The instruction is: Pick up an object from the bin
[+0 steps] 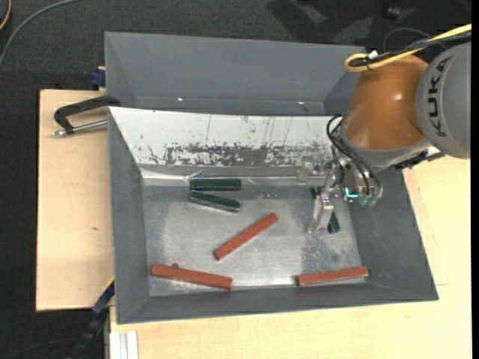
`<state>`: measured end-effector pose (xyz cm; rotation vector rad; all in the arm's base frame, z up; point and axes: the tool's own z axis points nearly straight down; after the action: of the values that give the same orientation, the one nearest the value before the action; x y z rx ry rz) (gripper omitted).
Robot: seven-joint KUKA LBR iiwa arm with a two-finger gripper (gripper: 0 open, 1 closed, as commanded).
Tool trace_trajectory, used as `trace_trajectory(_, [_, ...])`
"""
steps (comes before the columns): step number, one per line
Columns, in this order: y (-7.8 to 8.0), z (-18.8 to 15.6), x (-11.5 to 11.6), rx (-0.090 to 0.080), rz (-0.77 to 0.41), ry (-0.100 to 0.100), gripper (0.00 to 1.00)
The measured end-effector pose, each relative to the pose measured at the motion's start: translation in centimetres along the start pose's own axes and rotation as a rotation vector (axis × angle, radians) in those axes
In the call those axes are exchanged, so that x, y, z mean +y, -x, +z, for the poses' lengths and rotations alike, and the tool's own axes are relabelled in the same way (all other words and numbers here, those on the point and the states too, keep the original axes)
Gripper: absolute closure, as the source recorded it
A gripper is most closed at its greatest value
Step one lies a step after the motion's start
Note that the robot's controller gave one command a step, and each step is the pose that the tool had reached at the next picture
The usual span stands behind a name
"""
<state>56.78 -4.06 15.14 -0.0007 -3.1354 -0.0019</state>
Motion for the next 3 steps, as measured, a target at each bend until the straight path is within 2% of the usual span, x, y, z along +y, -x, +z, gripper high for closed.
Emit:
trace_trajectory(1, [0.92, 8.51, 4.02, 0.000, -0.015, 0.002, 0.00])
trace_trajectory(2, [1.14, 8.04, 3.78, -0.008, -0.013, 0.000, 1.00])
trace_trajectory(3, [1.14, 8.04, 3.77, -0.008, -0.013, 0.000, 0.00])
